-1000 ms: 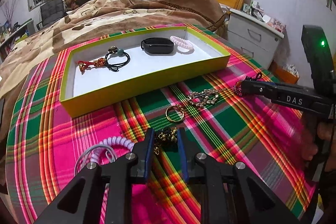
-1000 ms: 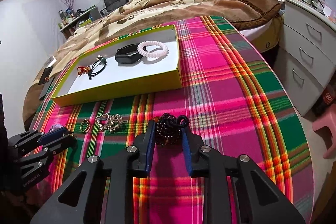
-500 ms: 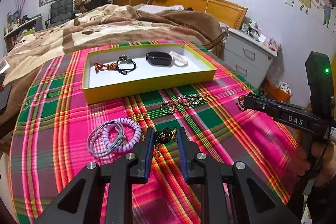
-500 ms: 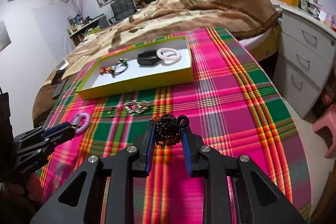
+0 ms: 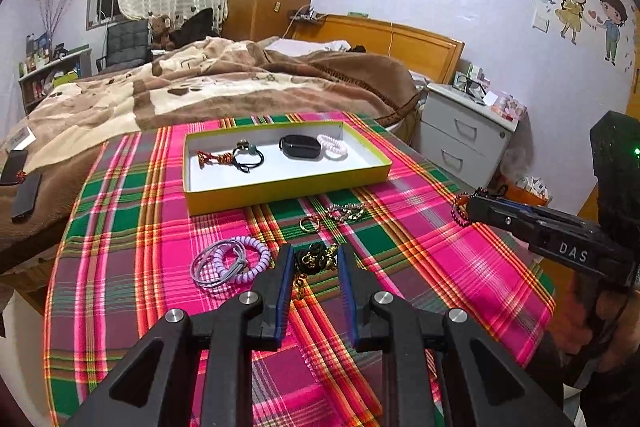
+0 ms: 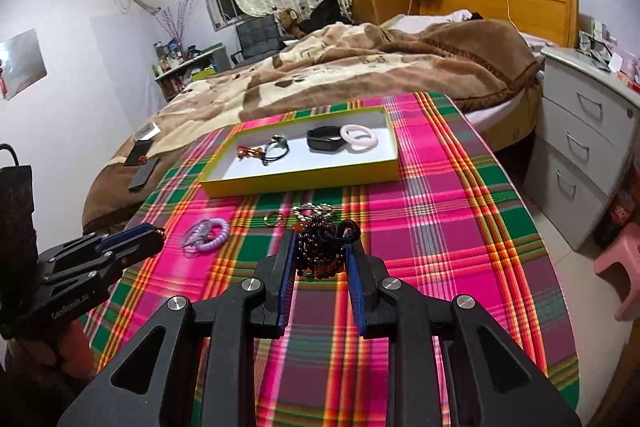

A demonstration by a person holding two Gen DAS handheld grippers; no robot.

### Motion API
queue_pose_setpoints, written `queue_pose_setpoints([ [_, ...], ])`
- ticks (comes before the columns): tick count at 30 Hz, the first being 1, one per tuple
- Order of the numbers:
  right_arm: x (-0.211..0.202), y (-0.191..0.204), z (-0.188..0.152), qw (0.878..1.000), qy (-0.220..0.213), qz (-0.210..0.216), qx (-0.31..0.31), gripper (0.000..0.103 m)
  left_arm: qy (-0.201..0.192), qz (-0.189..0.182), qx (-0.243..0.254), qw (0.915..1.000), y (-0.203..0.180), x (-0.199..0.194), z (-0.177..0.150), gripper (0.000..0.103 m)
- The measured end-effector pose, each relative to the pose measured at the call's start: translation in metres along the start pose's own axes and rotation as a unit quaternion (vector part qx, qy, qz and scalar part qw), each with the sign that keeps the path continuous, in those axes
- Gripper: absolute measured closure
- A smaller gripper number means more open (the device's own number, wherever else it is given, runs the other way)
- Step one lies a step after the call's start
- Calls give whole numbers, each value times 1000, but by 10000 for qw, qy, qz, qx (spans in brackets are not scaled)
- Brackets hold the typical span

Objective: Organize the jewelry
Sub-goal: 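Carry the charm and beaded bracelet with both tools over the yellow box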

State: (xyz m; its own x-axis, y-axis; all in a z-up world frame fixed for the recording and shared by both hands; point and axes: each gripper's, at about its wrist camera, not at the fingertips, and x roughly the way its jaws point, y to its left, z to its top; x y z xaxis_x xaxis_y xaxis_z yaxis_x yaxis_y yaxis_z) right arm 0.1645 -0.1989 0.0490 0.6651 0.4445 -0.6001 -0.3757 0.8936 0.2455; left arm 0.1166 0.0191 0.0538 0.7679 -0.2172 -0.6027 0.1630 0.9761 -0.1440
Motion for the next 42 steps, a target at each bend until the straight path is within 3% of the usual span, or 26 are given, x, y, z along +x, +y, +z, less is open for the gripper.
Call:
queue_pose_setpoints([
  [20, -24, 21, 2, 9993, -298, 39, -243, 79, -353, 296, -20, 9989, -1, -25, 8, 81],
  [42, 34, 10, 42, 9989, -181, -159, -398, 78, -256, 548, 146, 9981, 24, 34, 46, 81],
])
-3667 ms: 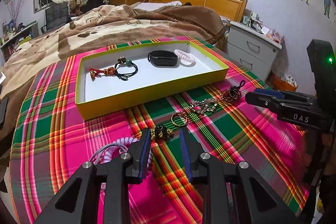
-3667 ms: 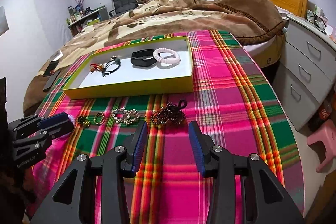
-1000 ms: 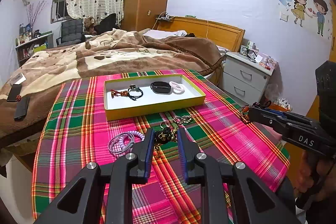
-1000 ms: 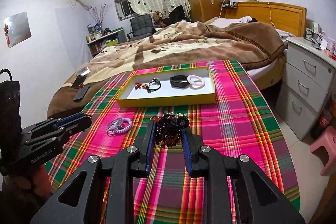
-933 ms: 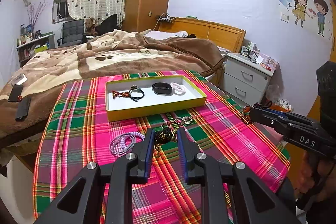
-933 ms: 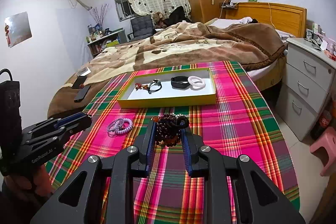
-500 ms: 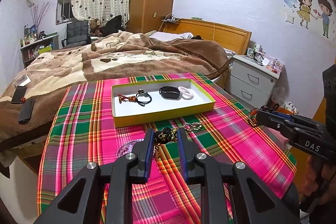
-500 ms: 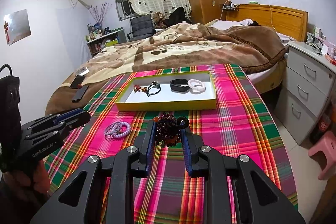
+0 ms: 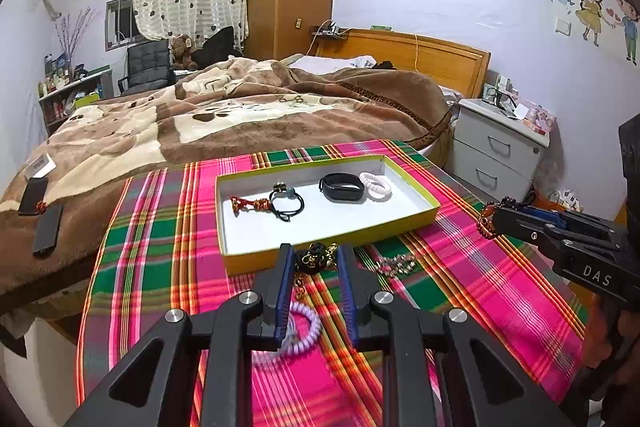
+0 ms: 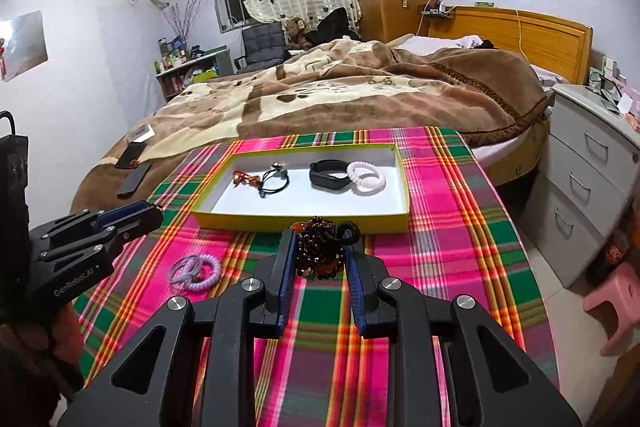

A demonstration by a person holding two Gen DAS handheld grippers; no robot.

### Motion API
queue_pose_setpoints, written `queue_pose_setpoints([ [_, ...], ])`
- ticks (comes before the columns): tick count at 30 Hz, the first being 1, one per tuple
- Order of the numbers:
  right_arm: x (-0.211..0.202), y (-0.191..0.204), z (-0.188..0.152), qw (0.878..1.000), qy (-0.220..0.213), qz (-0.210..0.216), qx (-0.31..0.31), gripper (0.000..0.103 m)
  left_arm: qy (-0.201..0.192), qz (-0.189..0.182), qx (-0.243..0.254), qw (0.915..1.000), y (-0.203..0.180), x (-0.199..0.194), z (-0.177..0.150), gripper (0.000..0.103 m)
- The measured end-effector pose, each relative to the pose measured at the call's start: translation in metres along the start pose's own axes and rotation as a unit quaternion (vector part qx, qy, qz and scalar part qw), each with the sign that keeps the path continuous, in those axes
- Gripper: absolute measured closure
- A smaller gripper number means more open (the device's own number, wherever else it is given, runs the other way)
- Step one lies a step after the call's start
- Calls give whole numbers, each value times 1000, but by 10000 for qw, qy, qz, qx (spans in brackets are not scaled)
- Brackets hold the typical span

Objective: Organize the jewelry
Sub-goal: 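Carry the charm and beaded bracelet with both tools over the yellow box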

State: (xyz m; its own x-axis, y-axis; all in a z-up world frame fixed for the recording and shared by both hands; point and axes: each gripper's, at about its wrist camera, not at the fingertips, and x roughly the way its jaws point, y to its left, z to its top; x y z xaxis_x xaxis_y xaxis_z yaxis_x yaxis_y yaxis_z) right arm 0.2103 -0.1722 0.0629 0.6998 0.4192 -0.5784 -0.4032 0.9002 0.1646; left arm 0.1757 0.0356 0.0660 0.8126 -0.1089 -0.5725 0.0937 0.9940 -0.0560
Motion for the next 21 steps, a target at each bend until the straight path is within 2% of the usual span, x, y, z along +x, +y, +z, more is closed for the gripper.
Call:
queue_pose_setpoints([
  [6, 27, -10, 12, 9999, 91, -59, 33, 78, -8, 47, 66, 10000, 8, 26, 13, 81],
  [21, 111, -39, 37, 9983, 529, -242, 71, 78, 341, 312, 9, 9989, 43, 108, 38, 81],
])
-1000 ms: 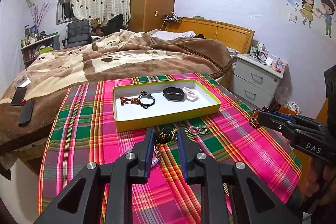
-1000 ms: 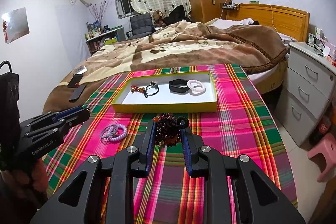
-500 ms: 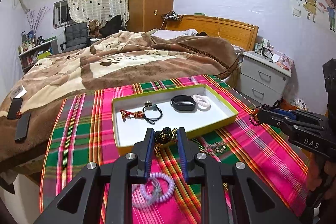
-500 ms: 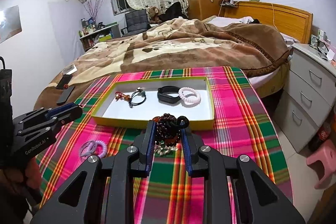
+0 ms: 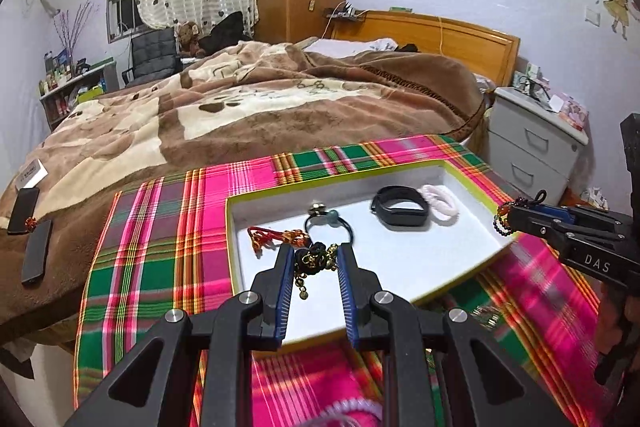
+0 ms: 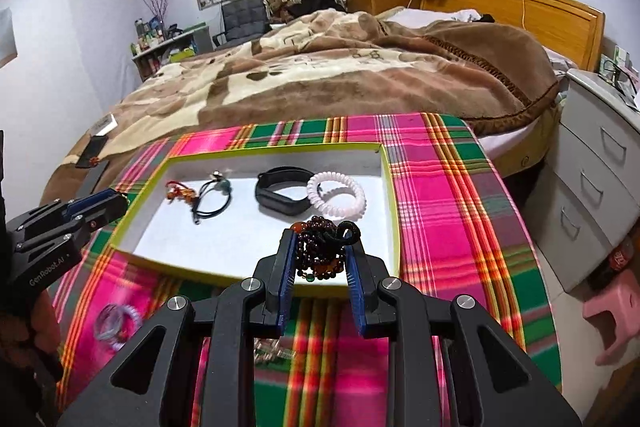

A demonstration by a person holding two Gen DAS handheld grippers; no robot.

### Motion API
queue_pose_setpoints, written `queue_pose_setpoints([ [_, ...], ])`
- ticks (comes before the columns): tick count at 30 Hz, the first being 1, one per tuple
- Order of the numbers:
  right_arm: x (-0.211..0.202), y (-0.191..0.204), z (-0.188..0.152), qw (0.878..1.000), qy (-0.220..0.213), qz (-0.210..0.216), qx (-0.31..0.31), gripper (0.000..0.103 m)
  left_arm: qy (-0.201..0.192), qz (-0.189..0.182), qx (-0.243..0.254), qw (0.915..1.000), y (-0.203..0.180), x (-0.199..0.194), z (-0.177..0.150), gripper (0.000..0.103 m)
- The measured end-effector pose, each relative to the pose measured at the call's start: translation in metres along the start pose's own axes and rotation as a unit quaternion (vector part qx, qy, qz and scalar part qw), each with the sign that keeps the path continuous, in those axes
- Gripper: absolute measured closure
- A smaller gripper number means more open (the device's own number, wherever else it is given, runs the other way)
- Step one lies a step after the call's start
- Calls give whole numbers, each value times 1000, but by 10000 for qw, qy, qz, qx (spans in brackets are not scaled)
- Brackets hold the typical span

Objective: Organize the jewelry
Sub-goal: 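Carry the charm and beaded bracelet with both tools over the yellow box, then open both tools to drop the items into the box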

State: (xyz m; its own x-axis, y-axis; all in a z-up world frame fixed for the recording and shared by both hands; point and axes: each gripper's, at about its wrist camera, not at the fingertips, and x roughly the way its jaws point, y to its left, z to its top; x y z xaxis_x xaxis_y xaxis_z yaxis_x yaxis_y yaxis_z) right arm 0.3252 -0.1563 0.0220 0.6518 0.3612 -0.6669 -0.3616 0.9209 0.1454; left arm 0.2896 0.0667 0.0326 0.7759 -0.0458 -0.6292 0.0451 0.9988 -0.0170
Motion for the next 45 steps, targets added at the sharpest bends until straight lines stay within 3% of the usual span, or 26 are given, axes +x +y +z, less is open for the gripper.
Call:
queue_pose_setpoints([
  [18, 66, -14, 10, 9979, 569, -318, 11, 78, 730, 319, -157, 9967, 26, 79, 2, 81],
  [30, 72, -12, 12, 9975, 625, -334, -62, 77, 857, 300, -70, 9958, 20, 89, 3, 81],
  [35, 66, -14, 12, 9981, 516, -318, -68, 66, 889, 226, -96, 9957, 20, 90, 2, 81],
  [45, 48, -10, 13, 9990, 288, -325, -93, 62, 691, 136, -127, 9974, 19, 74, 3, 81],
])
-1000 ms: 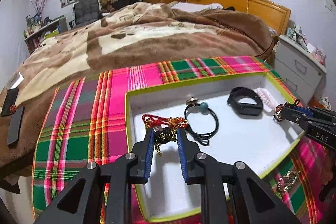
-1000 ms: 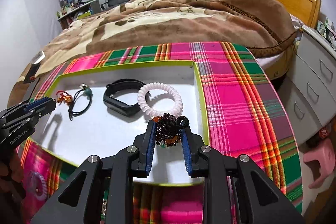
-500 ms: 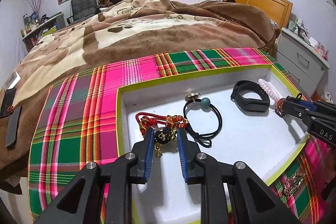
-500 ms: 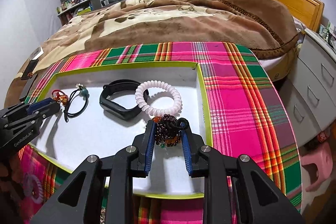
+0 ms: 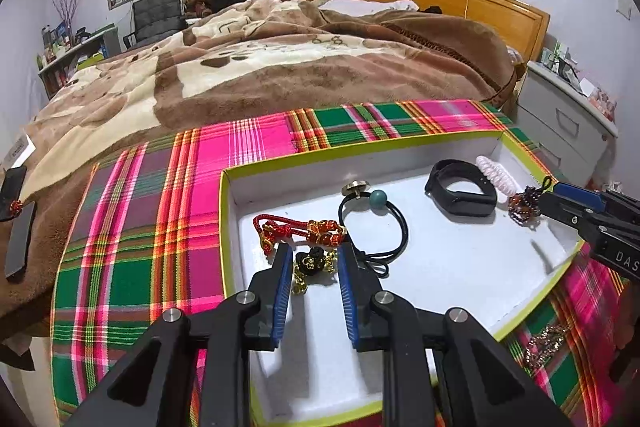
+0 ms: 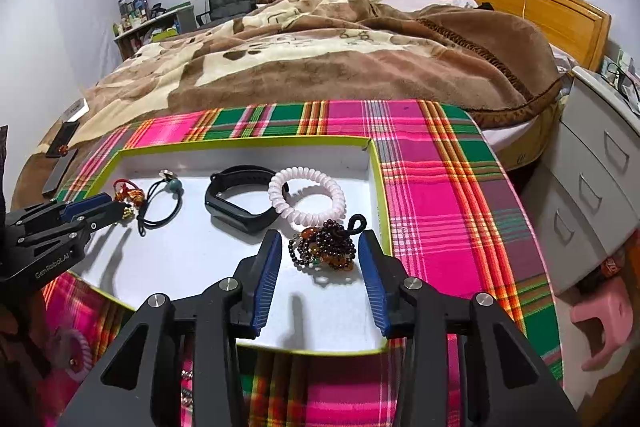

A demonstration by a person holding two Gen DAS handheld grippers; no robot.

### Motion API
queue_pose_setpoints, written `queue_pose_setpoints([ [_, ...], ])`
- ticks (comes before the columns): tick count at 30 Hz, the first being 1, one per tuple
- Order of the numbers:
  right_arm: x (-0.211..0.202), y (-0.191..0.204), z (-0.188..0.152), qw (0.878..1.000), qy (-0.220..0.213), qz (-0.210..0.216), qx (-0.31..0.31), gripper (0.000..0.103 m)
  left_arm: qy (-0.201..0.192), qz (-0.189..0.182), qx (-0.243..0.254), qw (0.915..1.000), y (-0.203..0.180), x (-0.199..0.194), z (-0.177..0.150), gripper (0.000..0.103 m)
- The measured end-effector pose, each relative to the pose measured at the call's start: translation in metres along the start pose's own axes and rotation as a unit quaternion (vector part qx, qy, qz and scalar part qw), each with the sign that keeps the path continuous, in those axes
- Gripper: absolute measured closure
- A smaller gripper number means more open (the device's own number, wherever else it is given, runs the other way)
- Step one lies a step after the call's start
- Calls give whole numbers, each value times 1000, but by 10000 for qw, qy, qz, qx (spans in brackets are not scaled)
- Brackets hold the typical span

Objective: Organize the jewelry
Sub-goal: 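Open both tools to drop the items into the box, then withdraw both open tools from the box toward the remaining jewelry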

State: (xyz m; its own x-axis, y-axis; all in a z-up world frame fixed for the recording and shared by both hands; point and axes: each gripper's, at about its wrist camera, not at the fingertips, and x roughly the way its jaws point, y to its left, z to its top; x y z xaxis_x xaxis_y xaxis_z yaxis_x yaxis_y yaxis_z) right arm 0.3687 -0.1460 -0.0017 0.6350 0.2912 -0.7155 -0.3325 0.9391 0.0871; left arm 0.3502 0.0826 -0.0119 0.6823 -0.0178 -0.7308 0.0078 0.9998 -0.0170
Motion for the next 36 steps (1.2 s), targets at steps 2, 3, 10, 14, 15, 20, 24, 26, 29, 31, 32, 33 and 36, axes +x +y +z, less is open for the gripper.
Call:
queue_pose_setpoints([
  [2, -6, 0, -1, 10000, -45, 12, 14, 62, -38, -5, 14, 10000, -1, -5, -1, 81],
  [3, -9, 0, -1, 10000, -65, 18, 22, 62, -67, -2, 17, 10000, 0, -9, -1, 81],
  [10, -46, 3, -12, 9994, -315, 133, 60, 62, -330, -37, -46, 9994, 0, -46, -13, 81],
  [14, -72, 10, -25, 9986, -483, 222, 9, 62, -575, -67, -72, 9983, -2, -78, -27, 81],
  [15, -79, 13, -29, 9983, -522, 239, -21, 62, -628, -62, -80, 9980, -3, -87, -32, 81],
  [20, -109, 27, -53, 9972, -670, 304, -158, 62, -858, -77, -43, 9963, -13, -127, -57, 81],
  [24, -131, 37, -71, 9961, -784, 323, -258, 62, -1008, -103, -31, 9949, -22, -154, -78, 81],
  [26, -144, 43, -82, 9954, -843, 341, -303, 62, -1060, -93, -37, 9943, -28, -165, -89, 81],
  [29, -159, 50, -96, 9947, -907, 365, -331, 62, -1104, -133, -133, 9937, -31, -181, -105, 81],
  [31, -167, 53, -104, 9944, -934, 378, -315, 62, -1125, -153, -150, 9934, -34, -189, -112, 81],
  [32, -170, 53, -107, 9943, -945, 387, -301, 62, -1142, -163, -150, 9932, -36, -194, -117, 81],
  [33, -173, 53, -111, 9943, -949, 406, -280, 62, -1158, -159, -139, 9930, -38, -197, -120, 81],
  [36, -181, 55, -123, 9943, -936, 444, -249, 62, -1179, -161, -116, 9928, -41, -208, -132, 81],
])
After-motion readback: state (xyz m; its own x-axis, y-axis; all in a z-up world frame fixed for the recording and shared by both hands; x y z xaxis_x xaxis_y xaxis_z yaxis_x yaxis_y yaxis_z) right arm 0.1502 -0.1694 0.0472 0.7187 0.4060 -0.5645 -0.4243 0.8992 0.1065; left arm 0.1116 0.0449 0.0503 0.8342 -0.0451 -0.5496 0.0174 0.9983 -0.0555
